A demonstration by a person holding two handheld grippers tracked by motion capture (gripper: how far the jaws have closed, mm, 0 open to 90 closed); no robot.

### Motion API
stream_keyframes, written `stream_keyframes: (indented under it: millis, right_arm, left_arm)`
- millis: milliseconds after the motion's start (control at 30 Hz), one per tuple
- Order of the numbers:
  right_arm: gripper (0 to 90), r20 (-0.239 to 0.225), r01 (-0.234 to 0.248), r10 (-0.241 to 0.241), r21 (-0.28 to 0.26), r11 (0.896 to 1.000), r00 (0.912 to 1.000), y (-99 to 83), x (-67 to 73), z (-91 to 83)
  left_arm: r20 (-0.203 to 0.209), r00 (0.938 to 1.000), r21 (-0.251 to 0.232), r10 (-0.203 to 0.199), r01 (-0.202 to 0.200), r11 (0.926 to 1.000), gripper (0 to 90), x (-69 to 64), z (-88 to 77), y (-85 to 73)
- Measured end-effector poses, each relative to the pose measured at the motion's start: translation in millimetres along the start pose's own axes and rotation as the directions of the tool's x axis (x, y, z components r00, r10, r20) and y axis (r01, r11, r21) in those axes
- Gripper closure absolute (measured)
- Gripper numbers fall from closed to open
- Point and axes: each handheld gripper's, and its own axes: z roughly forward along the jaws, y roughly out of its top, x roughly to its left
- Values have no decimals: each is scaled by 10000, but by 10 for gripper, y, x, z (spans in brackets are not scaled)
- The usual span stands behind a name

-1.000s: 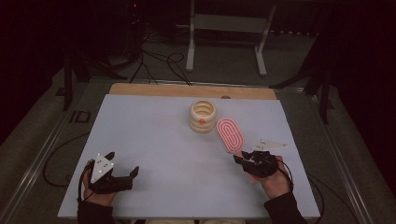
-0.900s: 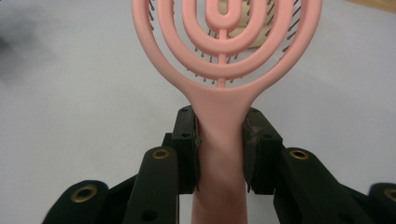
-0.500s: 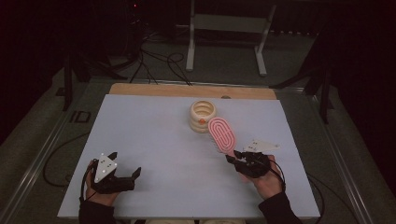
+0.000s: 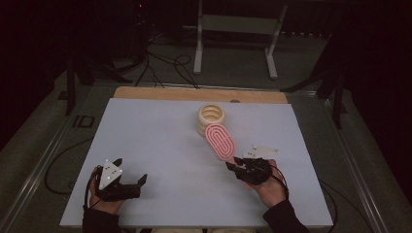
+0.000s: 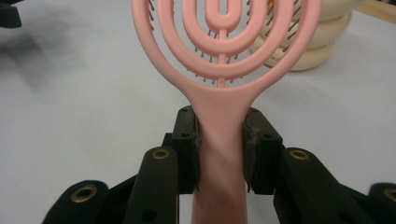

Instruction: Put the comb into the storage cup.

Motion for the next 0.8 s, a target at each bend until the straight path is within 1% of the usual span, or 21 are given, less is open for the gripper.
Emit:
stream_keyframes:
  millis: [67, 167, 500, 533, 567, 633, 800]
  right_arm:
    - [696, -55, 96, -96, 35, 9999, 9999, 18, 15, 19]
    - [696, -134, 76, -75, 41, 10000, 9999, 48, 31, 49]
    - [695, -325, 182, -185, -75, 9998, 9993, 130, 65, 108]
    - [695, -325, 182, -185, -75, 9998, 9993, 130, 65, 108]
    - [696, -293, 313, -315, -87, 9995, 9991, 129, 84, 111]
    - [696, -245, 333, -335, -89, 9994, 9991, 122, 89, 115]
    - [696, -253, 215, -215, 7, 9998, 9994, 79, 87, 139]
  left_arm:
    - [-30, 10000, -39, -80, 80, 10000, 4, 10, -4, -4]
    - [-52, 9999, -23, -94, 94, 10000, 4, 14, -10, -6]
    - [-22, 10000, -48, -62, 62, 10000, 4, 15, -19, 1]
    - [-22, 10000, -48, -62, 62, 10000, 4, 15, -19, 1]
    - [-12, 10000, -55, -4, 4, 10000, 4, 6, -20, 7]
    - [9, 10000, -55, 29, -29, 10000, 4, -4, -21, 13]
    - [42, 9999, -84, 119, -118, 9999, 4, -14, -25, 23]
